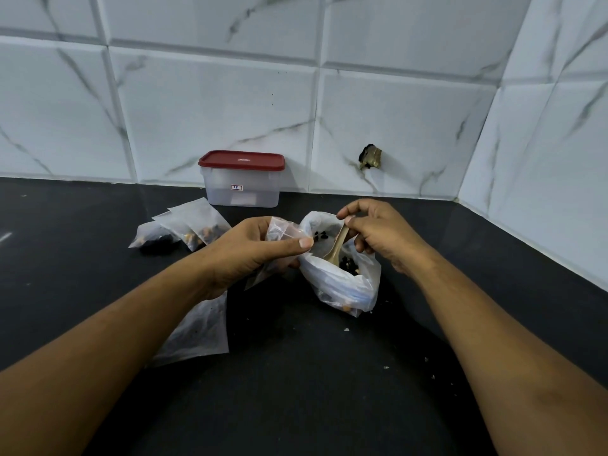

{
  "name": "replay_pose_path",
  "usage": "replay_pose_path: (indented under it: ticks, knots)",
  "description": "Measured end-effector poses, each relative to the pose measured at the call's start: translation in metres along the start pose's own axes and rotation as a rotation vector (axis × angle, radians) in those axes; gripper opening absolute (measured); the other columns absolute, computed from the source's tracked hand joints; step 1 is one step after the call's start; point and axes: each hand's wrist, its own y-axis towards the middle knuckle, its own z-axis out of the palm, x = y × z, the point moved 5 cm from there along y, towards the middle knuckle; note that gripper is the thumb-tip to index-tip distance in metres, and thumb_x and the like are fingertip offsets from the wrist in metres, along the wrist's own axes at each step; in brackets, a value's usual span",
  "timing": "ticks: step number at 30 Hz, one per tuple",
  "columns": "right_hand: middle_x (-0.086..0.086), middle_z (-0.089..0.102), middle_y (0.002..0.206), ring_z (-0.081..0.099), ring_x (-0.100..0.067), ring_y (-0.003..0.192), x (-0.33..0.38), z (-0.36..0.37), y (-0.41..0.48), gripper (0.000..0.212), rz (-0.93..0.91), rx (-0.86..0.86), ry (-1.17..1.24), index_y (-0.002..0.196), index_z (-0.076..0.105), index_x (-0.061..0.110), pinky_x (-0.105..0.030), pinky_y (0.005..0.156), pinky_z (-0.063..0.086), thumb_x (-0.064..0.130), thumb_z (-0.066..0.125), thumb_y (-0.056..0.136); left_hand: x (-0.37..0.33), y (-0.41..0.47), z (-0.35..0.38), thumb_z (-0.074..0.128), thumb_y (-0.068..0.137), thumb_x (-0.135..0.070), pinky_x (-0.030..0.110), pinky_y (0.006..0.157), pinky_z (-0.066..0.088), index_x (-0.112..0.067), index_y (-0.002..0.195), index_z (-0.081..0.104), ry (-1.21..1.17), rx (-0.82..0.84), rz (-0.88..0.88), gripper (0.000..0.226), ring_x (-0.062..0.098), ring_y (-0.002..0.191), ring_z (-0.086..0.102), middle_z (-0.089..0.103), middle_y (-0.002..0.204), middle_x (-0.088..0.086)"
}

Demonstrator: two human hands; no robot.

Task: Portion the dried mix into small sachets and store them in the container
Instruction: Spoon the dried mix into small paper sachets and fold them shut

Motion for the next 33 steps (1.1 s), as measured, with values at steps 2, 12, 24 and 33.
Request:
replay_pose_path:
  ticks: [2,12,24,33]
  knots:
    - [-0.006,0.072,0.083,0.053,-0.010,0.048,-0.002,-0.002,0.001,0.017,0.018,-0.029,0.009,0.105,0.070,0.015,-0.020,0.045,0.041,0.010,0.054,0.104,-0.001,-0.001,0.000,0.079,0.067,-0.038,0.037,0.095,0.060,-0.019,0.115,0.069,-0.001,0.000,0.004,0.053,0.026,0.108,0.073,0.078,0.107,0.006]
    - [-0.005,0.070,0.088,0.053,-0.009,0.048,-0.007,-0.004,0.004,0.019,-0.020,-0.059,0.004,0.105,0.070,0.016,-0.020,0.045,0.043,0.010,0.051,0.106,-0.001,-0.001,0.000,0.081,0.067,-0.040,0.047,0.103,0.056,-0.016,0.118,0.070,0.000,-0.011,0.000,0.057,0.029,0.111,0.072,0.078,0.110,0.008]
    - [-0.005,0.066,0.080,0.050,-0.006,0.045,-0.010,-0.003,0.005,0.023,0.004,-0.033,0.078,0.109,0.070,0.012,-0.019,0.046,0.042,0.007,0.048,0.107,-0.001,0.000,0.000,0.078,0.071,-0.037,0.037,0.096,0.060,-0.017,0.119,0.069,0.012,-0.009,0.004,0.053,0.023,0.107,0.073,0.078,0.107,0.003]
    - [-0.007,0.066,0.075,0.052,-0.013,0.048,-0.019,-0.009,0.010,0.023,0.107,-0.143,0.182,0.108,0.070,0.011,-0.030,0.050,0.045,0.005,0.048,0.104,-0.001,0.000,0.000,0.078,0.075,-0.035,0.041,0.100,0.058,-0.016,0.121,0.068,0.027,-0.004,0.016,0.050,0.025,0.109,0.072,0.078,0.109,0.005]
